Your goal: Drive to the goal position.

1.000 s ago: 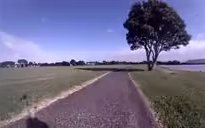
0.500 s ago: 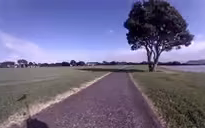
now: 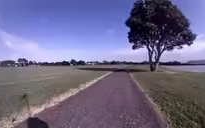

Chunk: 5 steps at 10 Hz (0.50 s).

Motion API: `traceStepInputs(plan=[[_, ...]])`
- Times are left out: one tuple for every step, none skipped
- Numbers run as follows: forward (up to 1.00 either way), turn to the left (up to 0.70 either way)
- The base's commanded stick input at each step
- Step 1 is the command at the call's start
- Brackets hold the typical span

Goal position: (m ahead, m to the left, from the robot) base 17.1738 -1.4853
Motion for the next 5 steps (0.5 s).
traceStepInputs(plan=[[0.45, -0.27], [0.45, -0.27], [0.45, -0.27], [0.45, -0.27], [0.45, -0.27]])
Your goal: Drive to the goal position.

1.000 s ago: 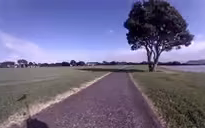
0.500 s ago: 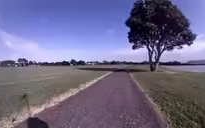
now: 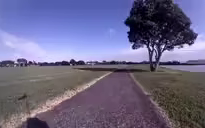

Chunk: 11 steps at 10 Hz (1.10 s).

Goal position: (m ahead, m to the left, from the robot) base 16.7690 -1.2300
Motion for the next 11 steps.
traceStepInputs(plan=[[0.45, -0.23], [0.45, -0.1], [0.45, 0.0], [0.45, 0.0], [0.45, 0.0], [0.45, 0.0], [0.45, 0.0], [0.45, 0.0], [0.45, 0.0], [0.45, 0.0], [0.45, 0.0]])
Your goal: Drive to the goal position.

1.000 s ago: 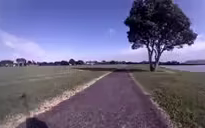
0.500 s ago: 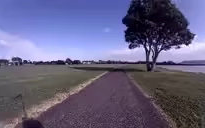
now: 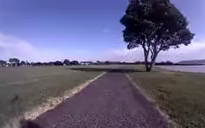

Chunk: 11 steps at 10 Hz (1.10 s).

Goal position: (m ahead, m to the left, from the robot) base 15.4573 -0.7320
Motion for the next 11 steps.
traceStepInputs(plan=[[0.45, 0.0], [0.45, 0.0], [0.45, 0.0], [0.45, 0.0], [0.45, 0.0], [0.45, 0.0], [0.45, 0.0], [0.45, 0.0], [0.45, 0.0], [0.45, 0.0], [0.45, 0.0]])
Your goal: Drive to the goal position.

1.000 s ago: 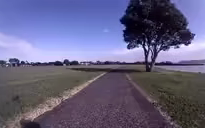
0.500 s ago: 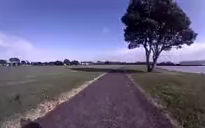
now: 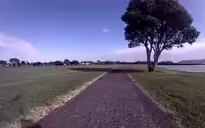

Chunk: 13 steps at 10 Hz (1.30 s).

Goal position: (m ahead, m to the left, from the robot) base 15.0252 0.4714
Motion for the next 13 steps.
traceStepInputs(plan=[[0.45, 0.0], [0.45, 0.0], [0.45, 0.0], [0.45, 0.0], [0.45, 0.0], [0.45, 0.0], [0.45, 0.0], [0.45, 0.0], [0.45, 0.0], [0.45, 0.0], [0.45, 0.0], [0.45, 0.0], [0.45, -0.09]])
